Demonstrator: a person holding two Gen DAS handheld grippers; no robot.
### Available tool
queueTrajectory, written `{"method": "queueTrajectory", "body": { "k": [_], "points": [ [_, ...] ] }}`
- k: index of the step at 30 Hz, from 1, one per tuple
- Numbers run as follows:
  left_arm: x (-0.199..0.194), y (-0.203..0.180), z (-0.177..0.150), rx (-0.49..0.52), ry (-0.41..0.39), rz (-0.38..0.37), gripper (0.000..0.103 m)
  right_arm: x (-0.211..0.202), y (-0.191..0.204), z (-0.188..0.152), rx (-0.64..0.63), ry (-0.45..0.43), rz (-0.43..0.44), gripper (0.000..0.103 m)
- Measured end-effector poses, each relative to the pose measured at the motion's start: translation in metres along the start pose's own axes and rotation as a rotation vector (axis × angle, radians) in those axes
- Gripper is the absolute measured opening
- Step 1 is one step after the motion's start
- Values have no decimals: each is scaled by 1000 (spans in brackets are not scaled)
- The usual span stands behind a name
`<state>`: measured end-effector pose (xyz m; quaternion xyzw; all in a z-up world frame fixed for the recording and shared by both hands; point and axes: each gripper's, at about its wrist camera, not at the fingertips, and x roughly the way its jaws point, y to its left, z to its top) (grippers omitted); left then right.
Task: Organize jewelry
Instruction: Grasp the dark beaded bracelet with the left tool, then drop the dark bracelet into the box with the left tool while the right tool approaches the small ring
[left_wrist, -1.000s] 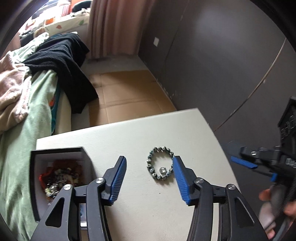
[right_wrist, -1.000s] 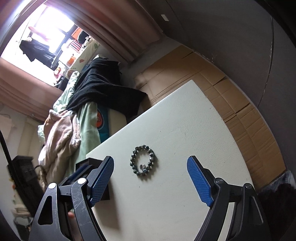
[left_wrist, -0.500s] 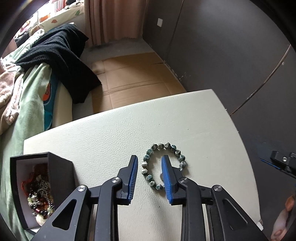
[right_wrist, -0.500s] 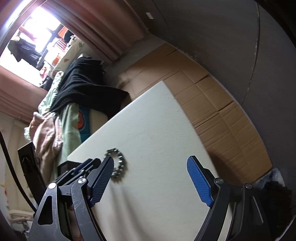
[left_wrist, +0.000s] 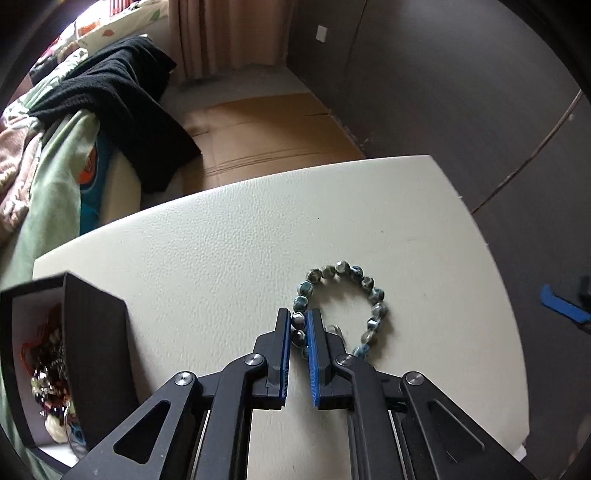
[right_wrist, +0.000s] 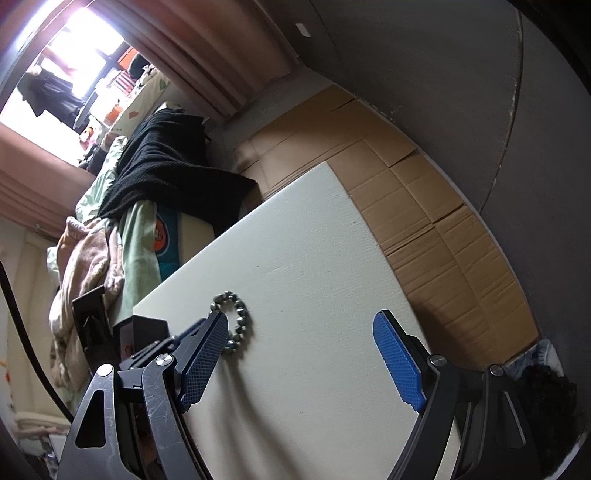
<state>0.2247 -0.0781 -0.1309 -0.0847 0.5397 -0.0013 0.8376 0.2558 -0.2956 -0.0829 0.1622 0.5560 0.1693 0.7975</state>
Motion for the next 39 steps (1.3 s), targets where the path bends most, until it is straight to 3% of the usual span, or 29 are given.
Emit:
{"method": "queueTrajectory", "body": {
  "k": [7, 18, 20, 28, 39],
  "points": [
    [-50, 4, -4, -30, -95, -129, 9, 2, 6, -1, -11, 2, -8, 82],
    [-108, 30, -14, -76, -245, -211, 9, 13, 44, -12, -120, 18, -1, 76],
    [-114, 40, -16, -90, -268, -202, 9, 18, 54, -16, -150, 24, -7, 73],
    [-126, 93, -23, -210, -293, -234, 9, 49, 85, -32, -230, 103, -17, 48],
    [-153, 133, -32, -281, -350, -276, 9, 68, 109, -45, -301, 101, -63, 40]
  ]
}}
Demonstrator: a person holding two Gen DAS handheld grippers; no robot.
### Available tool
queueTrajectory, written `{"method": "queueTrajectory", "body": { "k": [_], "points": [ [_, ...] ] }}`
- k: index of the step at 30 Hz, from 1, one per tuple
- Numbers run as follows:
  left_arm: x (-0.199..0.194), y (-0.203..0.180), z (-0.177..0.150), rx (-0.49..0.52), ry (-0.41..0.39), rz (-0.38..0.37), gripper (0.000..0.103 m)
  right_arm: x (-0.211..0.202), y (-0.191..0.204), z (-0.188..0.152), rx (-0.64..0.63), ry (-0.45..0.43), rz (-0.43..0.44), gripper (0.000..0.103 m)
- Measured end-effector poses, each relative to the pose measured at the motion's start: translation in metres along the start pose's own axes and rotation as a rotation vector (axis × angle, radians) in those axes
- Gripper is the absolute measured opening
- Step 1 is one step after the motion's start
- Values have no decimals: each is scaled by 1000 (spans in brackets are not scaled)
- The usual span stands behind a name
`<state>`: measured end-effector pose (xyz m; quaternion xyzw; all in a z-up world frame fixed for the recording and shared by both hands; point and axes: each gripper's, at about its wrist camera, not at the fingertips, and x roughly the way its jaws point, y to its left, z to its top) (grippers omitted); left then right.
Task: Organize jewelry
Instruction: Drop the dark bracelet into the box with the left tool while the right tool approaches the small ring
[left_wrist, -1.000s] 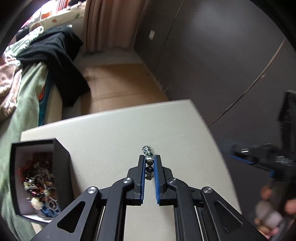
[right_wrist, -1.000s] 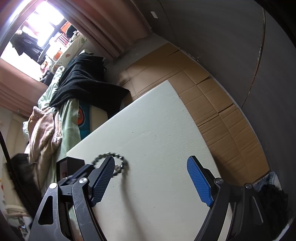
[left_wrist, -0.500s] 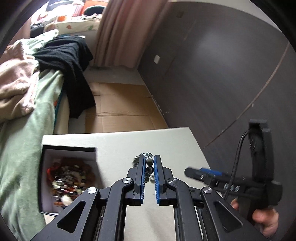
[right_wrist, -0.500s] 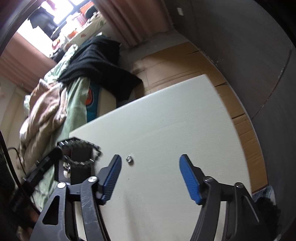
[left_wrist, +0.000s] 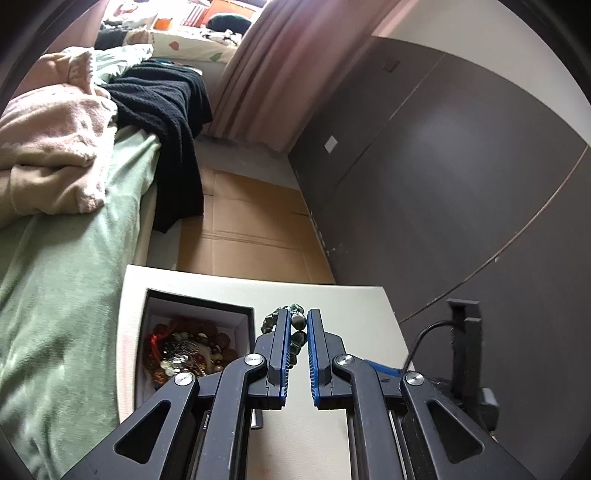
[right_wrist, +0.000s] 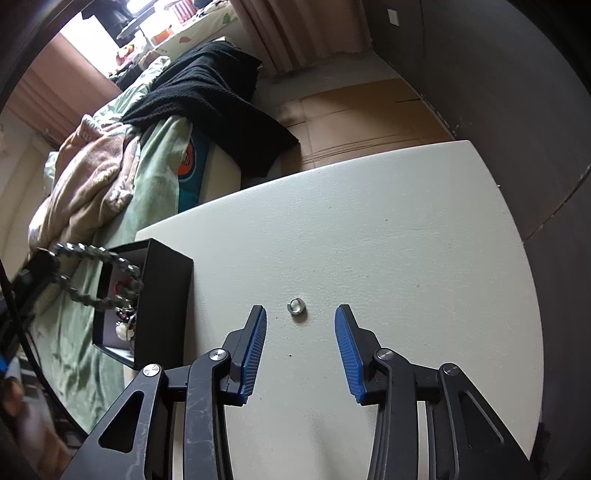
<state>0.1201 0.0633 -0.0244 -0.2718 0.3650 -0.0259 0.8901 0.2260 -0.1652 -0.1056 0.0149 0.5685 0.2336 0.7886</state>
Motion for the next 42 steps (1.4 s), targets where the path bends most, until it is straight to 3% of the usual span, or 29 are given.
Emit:
{"method": "queueTrajectory", "body": {
  "k": [14, 22, 26, 30, 33, 35, 36, 37, 38, 42],
  "points": [
    [2, 31, 3, -72, 22, 27, 9, 29, 24, 6, -82, 26, -94, 31],
    [9, 39, 1, -83, 45, 49, 9, 37, 28, 4, -109, 58, -139, 5],
    [14, 46, 1, -123, 66, 25, 9, 34, 23, 5, -80, 53, -105, 3],
    [17, 54, 1, -156, 87, 34, 15, 24, 23, 6, -66, 33, -56, 3],
    [16, 56, 1, -161, 86, 38, 45, 19, 23, 8, -68, 23, -54, 3],
    [13, 55, 1, -163, 71, 38, 66, 19, 23, 9, -63, 37, -56, 6],
    [11, 55, 1, -165, 63, 36, 67, 21, 22, 9, -56, 57, -46, 19],
    [10, 55, 2, -164, 58, 34, 68, 23, 22, 10, -54, 64, -42, 40],
    [9, 54, 2, -164, 54, 34, 68, 23, 22, 10, -55, 58, -43, 47],
    [6, 55, 2, -164, 49, 44, 68, 26, 27, 11, -73, 43, -69, 50]
  ]
}}
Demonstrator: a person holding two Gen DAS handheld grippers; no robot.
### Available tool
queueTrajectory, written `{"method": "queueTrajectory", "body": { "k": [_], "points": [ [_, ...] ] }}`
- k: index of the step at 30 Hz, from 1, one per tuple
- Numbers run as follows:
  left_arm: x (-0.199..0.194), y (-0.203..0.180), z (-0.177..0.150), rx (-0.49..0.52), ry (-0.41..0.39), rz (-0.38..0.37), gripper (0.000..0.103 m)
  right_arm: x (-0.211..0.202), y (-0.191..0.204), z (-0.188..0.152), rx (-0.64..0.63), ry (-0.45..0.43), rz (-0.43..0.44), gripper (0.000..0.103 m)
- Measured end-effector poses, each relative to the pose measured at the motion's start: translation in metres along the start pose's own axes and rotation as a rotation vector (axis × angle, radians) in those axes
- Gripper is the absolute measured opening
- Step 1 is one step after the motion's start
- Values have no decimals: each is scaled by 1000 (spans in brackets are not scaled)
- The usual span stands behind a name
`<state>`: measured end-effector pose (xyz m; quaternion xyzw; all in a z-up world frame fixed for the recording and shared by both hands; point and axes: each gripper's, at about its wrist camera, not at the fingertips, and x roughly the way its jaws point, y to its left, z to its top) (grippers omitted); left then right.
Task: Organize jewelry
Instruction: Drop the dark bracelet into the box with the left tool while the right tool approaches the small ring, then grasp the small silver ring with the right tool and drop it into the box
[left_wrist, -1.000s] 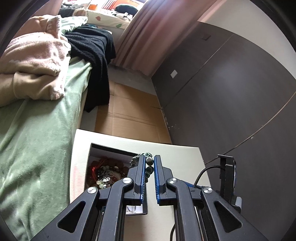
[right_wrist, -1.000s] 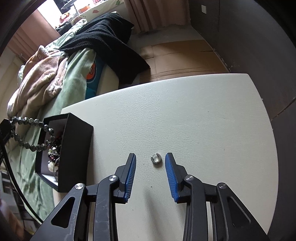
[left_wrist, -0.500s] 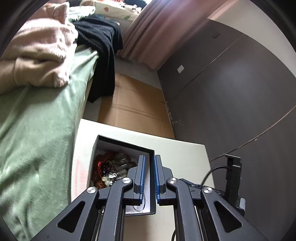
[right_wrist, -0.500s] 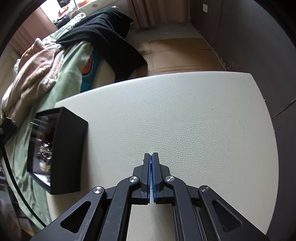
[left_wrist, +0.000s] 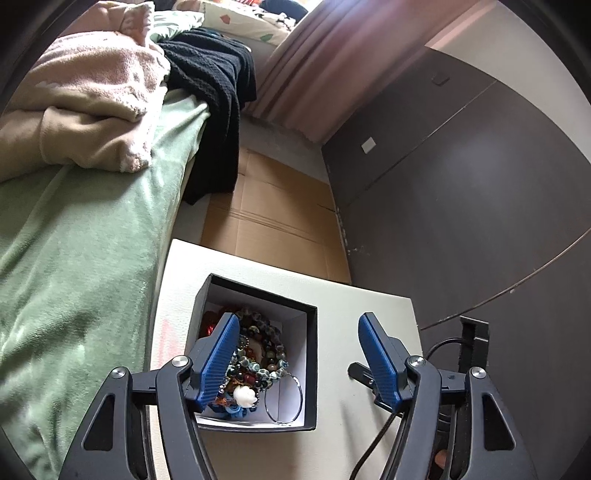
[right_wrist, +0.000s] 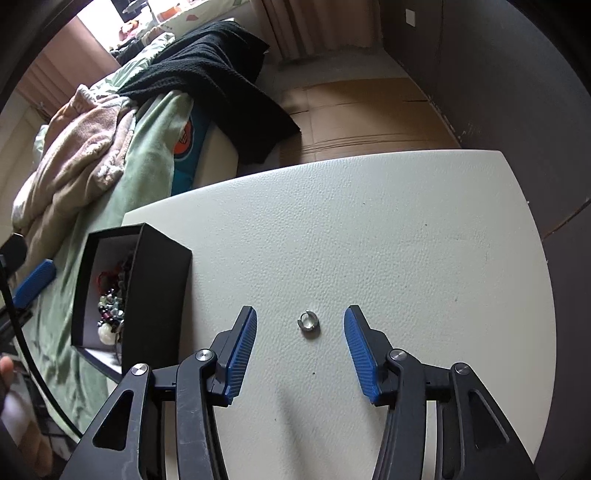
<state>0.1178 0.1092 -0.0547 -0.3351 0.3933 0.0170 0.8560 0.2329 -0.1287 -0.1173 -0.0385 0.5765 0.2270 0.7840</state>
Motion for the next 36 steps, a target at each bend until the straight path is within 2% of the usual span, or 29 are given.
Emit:
{"method": "queueTrajectory", "body": {
  "k": [2, 8, 11, 17, 21, 25, 29, 33, 36],
  "points": [
    [-1, 1, 1, 0, -3, 6, 68, 7, 2, 0, -3, 15, -19, 49],
    [-7, 10, 5, -20, -14, 11, 68, 18, 17, -4, -93, 30, -151, 17],
    [-9, 11, 6, -24, -18, 11, 68, 16, 16, -4, -99, 32, -158, 15],
    [-12, 14, 8, -18, -24, 24, 68, -1, 9, -2, -31, 0, -57, 14],
    [-14, 16, 9, -11, -33, 46, 68, -27, 16, -1, -8, -85, 85, 14],
    [-16, 19, 9, -13, -39, 59, 85, -46, 32, 2, 0, -160, 179, 15],
    [-19, 22, 10, -15, -44, 69, 88, -55, 48, 4, 0, -207, 283, 15],
    [-22, 28, 12, -21, -49, 79, 92, -51, 69, 6, -22, -204, 333, 15],
    [-25, 35, 14, -34, -54, 83, 93, -48, 80, 5, -33, -182, 336, 15]
  ]
}}
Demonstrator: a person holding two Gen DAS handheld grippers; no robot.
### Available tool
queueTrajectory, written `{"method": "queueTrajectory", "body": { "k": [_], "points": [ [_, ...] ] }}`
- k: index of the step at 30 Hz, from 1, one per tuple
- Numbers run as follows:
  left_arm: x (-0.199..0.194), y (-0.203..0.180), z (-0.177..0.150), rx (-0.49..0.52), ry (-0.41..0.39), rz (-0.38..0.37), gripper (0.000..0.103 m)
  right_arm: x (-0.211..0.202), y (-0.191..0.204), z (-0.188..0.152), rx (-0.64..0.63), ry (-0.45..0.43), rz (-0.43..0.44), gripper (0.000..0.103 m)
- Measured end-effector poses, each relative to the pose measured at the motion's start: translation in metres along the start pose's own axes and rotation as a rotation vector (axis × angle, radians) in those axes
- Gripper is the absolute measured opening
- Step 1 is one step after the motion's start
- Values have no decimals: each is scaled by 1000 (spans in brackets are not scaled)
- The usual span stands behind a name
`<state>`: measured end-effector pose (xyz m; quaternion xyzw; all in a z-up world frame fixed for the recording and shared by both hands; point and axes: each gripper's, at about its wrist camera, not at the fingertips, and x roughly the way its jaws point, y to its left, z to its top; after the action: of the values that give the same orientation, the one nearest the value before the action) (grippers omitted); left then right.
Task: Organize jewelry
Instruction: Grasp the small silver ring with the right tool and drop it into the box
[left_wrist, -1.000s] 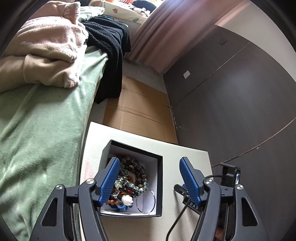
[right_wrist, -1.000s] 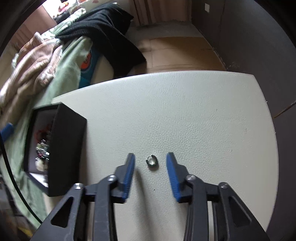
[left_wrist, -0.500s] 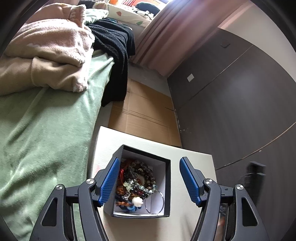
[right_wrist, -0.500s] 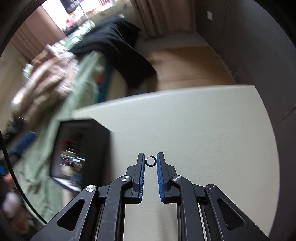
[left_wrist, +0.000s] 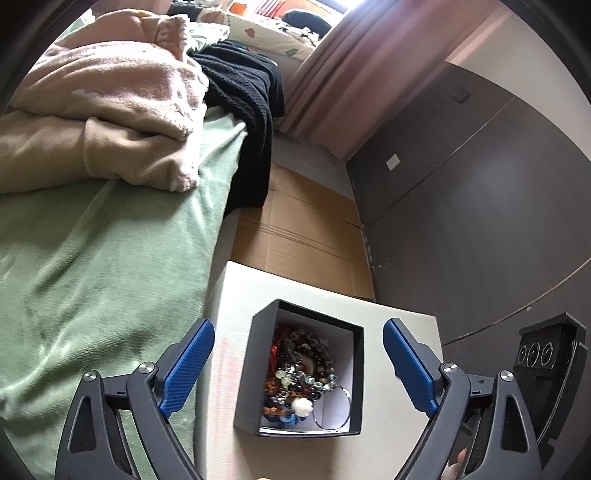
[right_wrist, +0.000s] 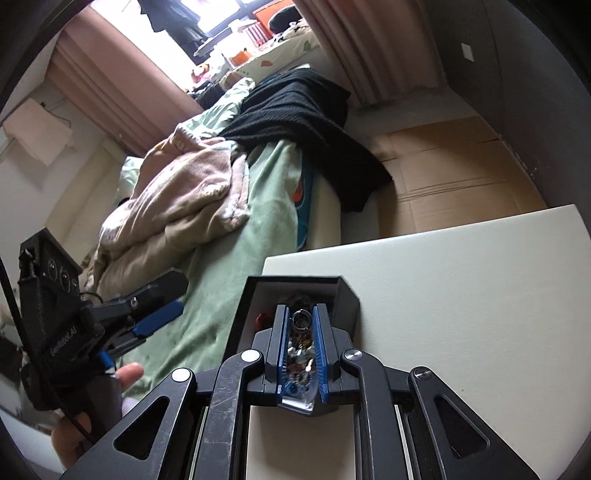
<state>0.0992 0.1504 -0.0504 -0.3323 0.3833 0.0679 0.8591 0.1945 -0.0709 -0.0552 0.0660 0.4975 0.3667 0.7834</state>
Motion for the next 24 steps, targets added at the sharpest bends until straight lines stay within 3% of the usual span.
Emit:
{"method": "queueTrajectory", "body": {
  "k": [9, 11, 12, 13, 24],
  "points": [
    [-4, 5, 2, -19, -8, -3, 93, 6, 8, -18, -17, 85, 13, 15],
    [-6, 4, 0, -19, -9, -5, 93, 8, 6, -20, -7, 108, 34, 27],
    [-7, 3, -1, -17, -9, -3, 93, 8, 4, -21, 2, 106, 33, 41],
    [-9, 3, -2, -15, -9, -1, 93, 5, 2, -22, 12, 94, 30, 48],
    [-21, -25, -21, 101, -9, 49, 93, -38, -15, -28, 28, 30, -9, 48]
  ]
}}
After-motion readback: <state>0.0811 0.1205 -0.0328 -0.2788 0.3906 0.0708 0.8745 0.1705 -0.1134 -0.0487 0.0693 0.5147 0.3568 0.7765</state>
